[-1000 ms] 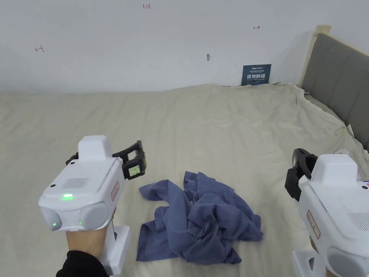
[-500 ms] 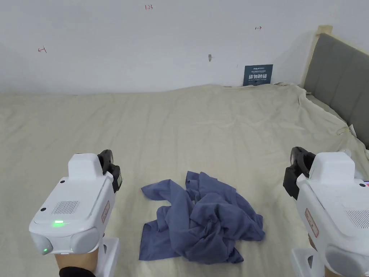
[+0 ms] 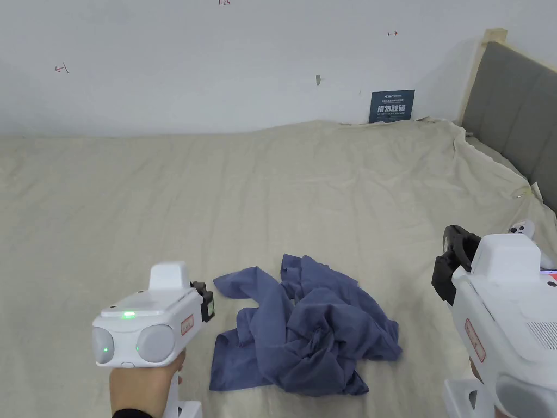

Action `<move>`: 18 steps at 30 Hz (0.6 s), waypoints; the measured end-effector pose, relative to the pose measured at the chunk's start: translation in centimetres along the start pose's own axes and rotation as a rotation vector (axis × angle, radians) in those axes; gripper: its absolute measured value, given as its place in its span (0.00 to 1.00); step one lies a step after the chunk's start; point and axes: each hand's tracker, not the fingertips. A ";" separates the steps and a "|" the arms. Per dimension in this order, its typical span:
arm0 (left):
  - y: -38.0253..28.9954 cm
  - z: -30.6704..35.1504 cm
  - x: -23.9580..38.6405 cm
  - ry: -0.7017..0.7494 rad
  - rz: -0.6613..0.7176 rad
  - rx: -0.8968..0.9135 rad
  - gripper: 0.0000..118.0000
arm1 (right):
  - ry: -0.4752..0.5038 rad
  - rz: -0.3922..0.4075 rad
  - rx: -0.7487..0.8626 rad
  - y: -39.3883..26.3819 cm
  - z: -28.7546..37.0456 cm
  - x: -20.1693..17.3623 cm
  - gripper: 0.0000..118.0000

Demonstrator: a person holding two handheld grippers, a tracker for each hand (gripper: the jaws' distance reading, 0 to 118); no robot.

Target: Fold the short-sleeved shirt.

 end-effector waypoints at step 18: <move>-8.1 -8.5 1.3 0.043 0.006 -0.434 0.73 | -0.008 0.008 -0.075 -2.4 -2.3 0.7 0.00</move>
